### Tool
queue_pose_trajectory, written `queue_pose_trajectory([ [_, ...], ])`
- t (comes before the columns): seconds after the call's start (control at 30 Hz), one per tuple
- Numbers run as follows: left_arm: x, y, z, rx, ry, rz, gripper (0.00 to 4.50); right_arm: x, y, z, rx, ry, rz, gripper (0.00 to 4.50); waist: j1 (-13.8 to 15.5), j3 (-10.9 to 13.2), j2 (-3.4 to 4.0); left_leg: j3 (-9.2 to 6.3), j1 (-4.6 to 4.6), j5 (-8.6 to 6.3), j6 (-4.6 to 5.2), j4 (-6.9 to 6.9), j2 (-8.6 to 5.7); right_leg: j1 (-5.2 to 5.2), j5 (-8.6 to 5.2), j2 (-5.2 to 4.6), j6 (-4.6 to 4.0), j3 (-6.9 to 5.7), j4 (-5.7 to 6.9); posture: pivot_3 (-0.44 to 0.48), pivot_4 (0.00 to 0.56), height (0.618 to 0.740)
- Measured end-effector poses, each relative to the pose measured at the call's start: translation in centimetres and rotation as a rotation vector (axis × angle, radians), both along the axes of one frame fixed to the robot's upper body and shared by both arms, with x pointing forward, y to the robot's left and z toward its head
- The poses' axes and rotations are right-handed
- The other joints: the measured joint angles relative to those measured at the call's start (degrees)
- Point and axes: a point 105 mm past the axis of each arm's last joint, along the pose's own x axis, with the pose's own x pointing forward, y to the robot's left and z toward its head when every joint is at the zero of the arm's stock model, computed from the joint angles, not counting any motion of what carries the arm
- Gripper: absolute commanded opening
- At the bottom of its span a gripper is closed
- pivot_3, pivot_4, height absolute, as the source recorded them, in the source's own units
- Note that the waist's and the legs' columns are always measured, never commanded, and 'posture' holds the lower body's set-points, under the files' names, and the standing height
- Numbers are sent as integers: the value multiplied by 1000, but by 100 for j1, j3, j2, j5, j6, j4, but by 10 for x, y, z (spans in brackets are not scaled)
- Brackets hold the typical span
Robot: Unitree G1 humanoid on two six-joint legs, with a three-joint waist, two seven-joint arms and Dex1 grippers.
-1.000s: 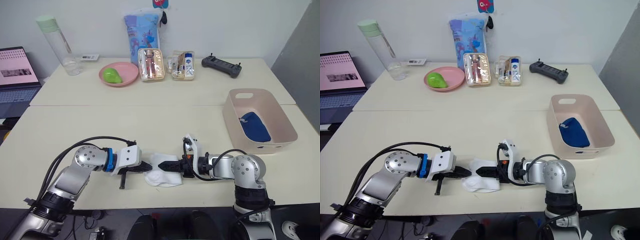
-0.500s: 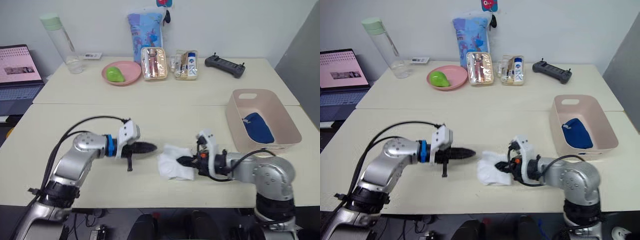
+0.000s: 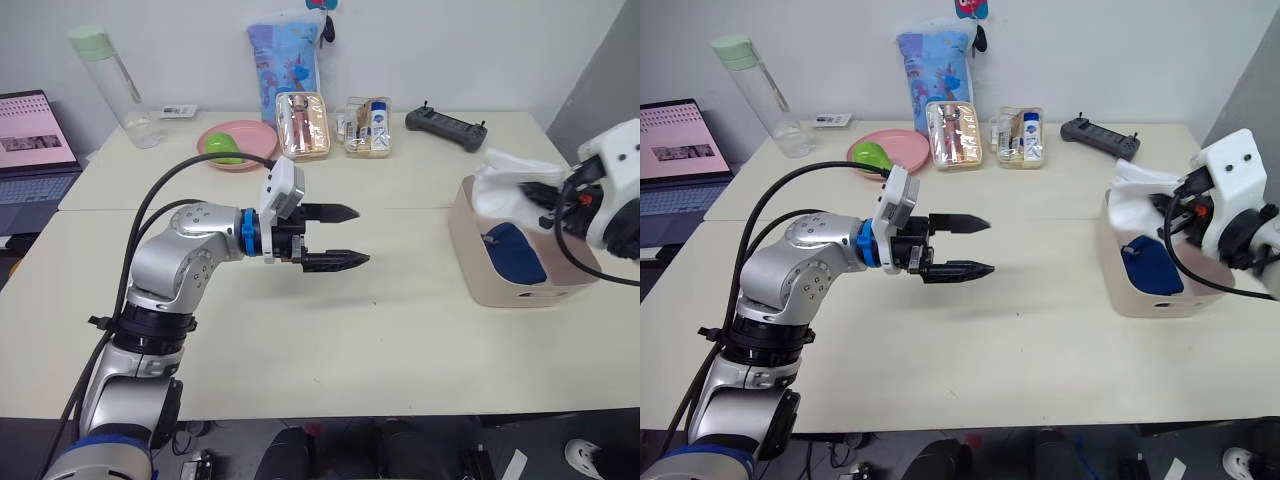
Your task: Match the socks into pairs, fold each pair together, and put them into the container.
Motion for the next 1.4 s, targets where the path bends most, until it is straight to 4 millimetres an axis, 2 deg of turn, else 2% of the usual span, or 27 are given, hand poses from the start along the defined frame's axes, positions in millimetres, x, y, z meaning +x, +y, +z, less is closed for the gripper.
queue_pose_trajectory([
  [0.07, 0, 0, 1, -1, -3, 1, 4473, 8, -5, -8, -186, -47, 0, 0, -11, 2, -3, 11, 5, 1, -2, -1, 1, 1, 1, 0, -1, 8, 1, 0, 150, 733],
  [0.23, -1, 6, -4, 33, -7, 19, 4473, 17, -11, -60, -497, -2, 94, 0, 4, 8, -9, 11, -6, 13, -24, -3, 4, -14, 1, 0, -2, 19, 4, 0, 150, 733],
  [0.3, -2, 7, -5, 36, -7, 20, 4473, 16, -15, -73, -512, 33, 118, 0, 13, 11, -11, 14, -9, 14, -25, -1, 4, -15, 1, -1, -2, 22, 2, 0, 150, 733],
  [0.53, -6, 8, -12, 67, -18, 24, 4473, 6, -7, -104, -442, 220, 215, 0, 16, 12, -12, 12, -2, 3, -6, 4, 3, -10, 2, -1, -3, 24, 10, 0, 150, 733],
  [0.57, -6, 7, -12, 68, -20, 23, 4473, 5, -7, -104, -435, 231, 218, 0, 16, 12, -13, 11, -2, 3, -6, 5, 3, -10, 2, -1, -3, 23, 10, 0, 150, 733],
  [0.73, -5, 5, -14, 79, -48, 18, 4500, 0, -9, -103, -348, 288, 224, 1622, 23, 12, -13, 11, -3, 3, -5, 5, 3, -10, 2, -1, -3, 22, 9, 0, 150, 733],
  [0.87, -2, 6, -16, 83, -55, 24, 4500, -7, -3, -105, -277, 355, 255, 2940, 22, 12, -12, 11, -1, 2, -4, 6, 4, -10, 2, -1, -3, 22, 11, 0, 150, 733],
  [0.97, 1, 8, -17, 85, -59, 36, 4500, -16, 7, -97, -146, 411, 292, 3967, 25, 12, -12, 5, -2, 2, -4, 6, 4, -9, 2, -1, -3, 17, 11, 0, 150, 733],
  [1.13, 1, 10, -20, 90, -65, 41, 4500, -27, 22, -71, 31, 436, 355, 3967, 32, 12, -12, 0, -3, 2, -3, 7, 4, -6, 2, -2, -3, 12, 9, 0, 150, 733],
  [1.2, 1, 10, -21, 93, -65, 43, 4500, -28, 24, -53, 93, 403, 351, 3967, 35, 12, -12, 1, -2, 2, -3, 8, 4, -4, 2, -2, -3, 13, 9, 0, 150, 733],
  [1.3, 1, 10, -21, 94, -66, 42, 4500, -21, 17, -29, 108, 303, 288, 3967, 35, 12, -12, -2, -1, 2, -3, 9, 4, -2, 2, -3, -3, 10, 9, 0, 150, 733],
  [1.4, 1, 10, -21, 95, -66, 43, 4500, -11, 6, -30, 64, 259, 200, 3967, 39, 12, -13, -2, -3, 2, -4, 9, 3, -2, 2, -3, -3, 9, 9, 0, 150, 733],
])
